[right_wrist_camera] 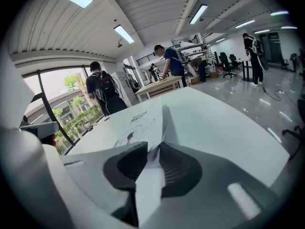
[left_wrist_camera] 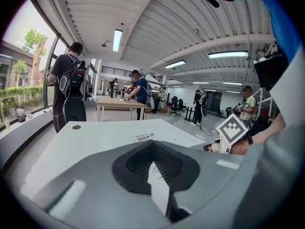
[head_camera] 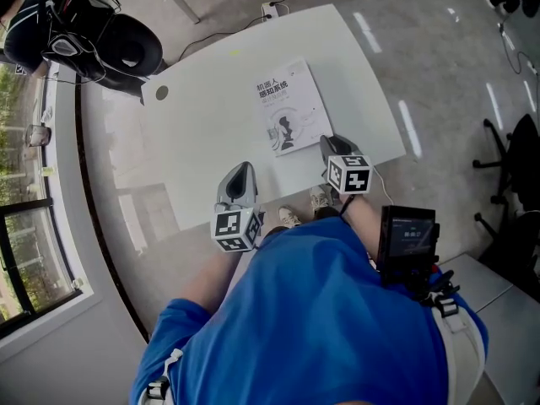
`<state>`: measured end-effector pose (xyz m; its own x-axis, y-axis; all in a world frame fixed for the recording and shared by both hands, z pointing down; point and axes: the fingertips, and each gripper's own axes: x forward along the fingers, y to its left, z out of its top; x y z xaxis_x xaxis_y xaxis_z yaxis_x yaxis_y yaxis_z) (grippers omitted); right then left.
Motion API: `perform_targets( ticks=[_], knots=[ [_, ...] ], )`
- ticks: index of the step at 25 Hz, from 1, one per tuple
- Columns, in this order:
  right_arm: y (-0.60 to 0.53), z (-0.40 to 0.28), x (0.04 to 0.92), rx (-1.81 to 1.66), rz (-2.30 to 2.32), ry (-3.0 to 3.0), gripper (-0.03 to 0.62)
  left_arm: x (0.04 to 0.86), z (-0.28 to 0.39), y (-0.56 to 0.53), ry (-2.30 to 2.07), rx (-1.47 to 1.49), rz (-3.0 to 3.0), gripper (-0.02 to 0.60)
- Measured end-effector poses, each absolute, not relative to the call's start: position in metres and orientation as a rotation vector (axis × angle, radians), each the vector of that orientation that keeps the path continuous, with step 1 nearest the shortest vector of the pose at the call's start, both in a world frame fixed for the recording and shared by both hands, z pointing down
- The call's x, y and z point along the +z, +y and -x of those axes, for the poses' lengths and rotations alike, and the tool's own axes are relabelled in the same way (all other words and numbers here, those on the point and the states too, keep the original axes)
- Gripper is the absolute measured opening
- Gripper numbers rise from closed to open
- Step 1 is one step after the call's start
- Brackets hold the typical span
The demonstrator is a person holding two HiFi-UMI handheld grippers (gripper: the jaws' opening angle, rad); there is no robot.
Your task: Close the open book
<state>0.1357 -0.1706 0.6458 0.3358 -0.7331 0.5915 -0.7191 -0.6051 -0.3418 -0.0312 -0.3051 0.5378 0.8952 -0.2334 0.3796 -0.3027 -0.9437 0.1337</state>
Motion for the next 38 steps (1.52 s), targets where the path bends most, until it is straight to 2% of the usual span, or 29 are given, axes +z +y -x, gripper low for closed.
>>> perform_targets(
  ticks=[6, 14, 18, 27, 35, 38],
  knots=[
    [-0.147, -0.146, 0.632, -1.087, 2.680, 1.327, 0.069, 0.537, 0.031, -0.305, -0.411, 0.487, -2.865, 0.006],
    [-0.156, -0.111, 0.525, -0.527, 2.983, 1.602, 0.069, 0.502, 0.043, -0.295, -0.420, 0.336, -2.905, 0.006],
    [-0.166, -0.079, 0.501, -0.327, 3.049, 1.732, 0.069, 0.500, 0.048, -0.292, -0.402, 0.310, -2.938, 0.006],
    [-0.148, -0.045, 0.509, -0.370, 3.073, 1.770, 0.069, 0.529, 0.061, -0.278, -0.353, 0.340, -2.941, 0.006],
    [-0.141, -0.045, 0.494, -0.320, 2.942, 1.886, 0.067, 0.516, 0.061, -0.256, -0.465, 0.324, -2.931, 0.006],
    [-0.134, -0.043, 0.491, -0.319, 2.891, 1.908, 0.044, 0.509, 0.066, -0.247, -0.514, 0.312, -2.924, 0.006]
  ],
)
